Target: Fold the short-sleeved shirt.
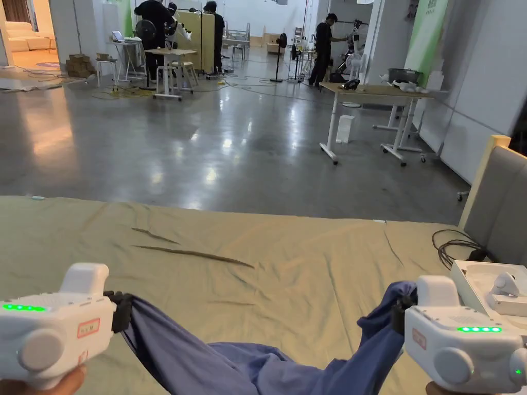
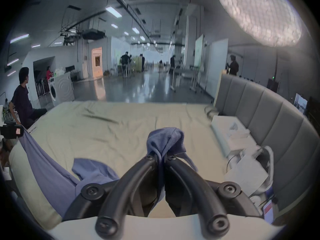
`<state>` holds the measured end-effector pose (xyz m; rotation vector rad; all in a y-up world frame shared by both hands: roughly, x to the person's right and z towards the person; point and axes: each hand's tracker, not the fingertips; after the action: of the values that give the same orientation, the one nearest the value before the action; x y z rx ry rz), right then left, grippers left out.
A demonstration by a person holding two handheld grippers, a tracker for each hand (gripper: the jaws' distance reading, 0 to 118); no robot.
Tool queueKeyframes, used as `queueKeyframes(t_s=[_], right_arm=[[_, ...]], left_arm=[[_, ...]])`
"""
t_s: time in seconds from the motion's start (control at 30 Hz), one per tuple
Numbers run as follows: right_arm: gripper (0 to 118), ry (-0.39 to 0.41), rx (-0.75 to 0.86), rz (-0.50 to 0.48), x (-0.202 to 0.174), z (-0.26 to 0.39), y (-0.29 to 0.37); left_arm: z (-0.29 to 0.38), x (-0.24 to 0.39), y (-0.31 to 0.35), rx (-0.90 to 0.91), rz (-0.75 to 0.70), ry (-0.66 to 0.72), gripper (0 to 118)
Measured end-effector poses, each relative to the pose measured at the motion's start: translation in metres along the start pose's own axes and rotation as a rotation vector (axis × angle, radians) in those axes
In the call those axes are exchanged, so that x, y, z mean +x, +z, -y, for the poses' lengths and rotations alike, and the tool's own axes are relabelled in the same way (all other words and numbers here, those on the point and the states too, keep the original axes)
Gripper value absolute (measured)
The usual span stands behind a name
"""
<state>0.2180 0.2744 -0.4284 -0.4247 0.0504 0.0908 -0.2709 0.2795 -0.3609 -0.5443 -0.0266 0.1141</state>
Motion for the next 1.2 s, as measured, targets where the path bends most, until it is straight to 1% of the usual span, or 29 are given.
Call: queueKeyframes(t_s=[0.07,0.13,0.17,0.2,0.33,0.57,0.7,0.9,1.07,1.2], right_arm=[[5,0.009,0.074,0.025,0.005,-0.023,0.019],[5,0.031,0.098,0.038,0.010,-0.048,0.031],[5,0.015,0.144,0.040,0.013,-0.060,0.039],[5,0.021,0.141,0.047,0.015,-0.073,0.046],[5,0.021,0.240,0.091,0.023,-0.120,0.070],[5,0.005,0.312,0.135,0.036,-0.181,0.095],[5,0.012,0.324,0.149,0.031,-0.202,0.103],[5,-0.003,0.301,0.136,0.019,-0.217,0.085],[5,-0.002,0.270,0.129,0.008,-0.232,0.044],[5,0.021,0.263,0.145,-0.001,-0.252,0.008]], left_arm=[[-0.023,-0.010,0.016,0.043,-0.010,0.013,3],[-0.046,-0.020,0.033,0.086,-0.035,0.003,3],[-0.059,-0.024,0.042,0.110,-0.051,-0.004,3],[-0.071,-0.030,0.050,0.122,-0.066,-0.005,3],[-0.113,-0.059,0.080,0.173,-0.125,0.021,3],[-0.164,-0.099,0.113,0.221,-0.182,0.061,3],[-0.180,-0.109,0.117,0.230,-0.197,0.077,3],[-0.196,-0.111,0.100,0.224,-0.200,0.071,3],[-0.219,-0.119,0.066,0.198,-0.218,0.068,3],[-0.244,-0.125,0.037,0.196,-0.226,0.051,3]])
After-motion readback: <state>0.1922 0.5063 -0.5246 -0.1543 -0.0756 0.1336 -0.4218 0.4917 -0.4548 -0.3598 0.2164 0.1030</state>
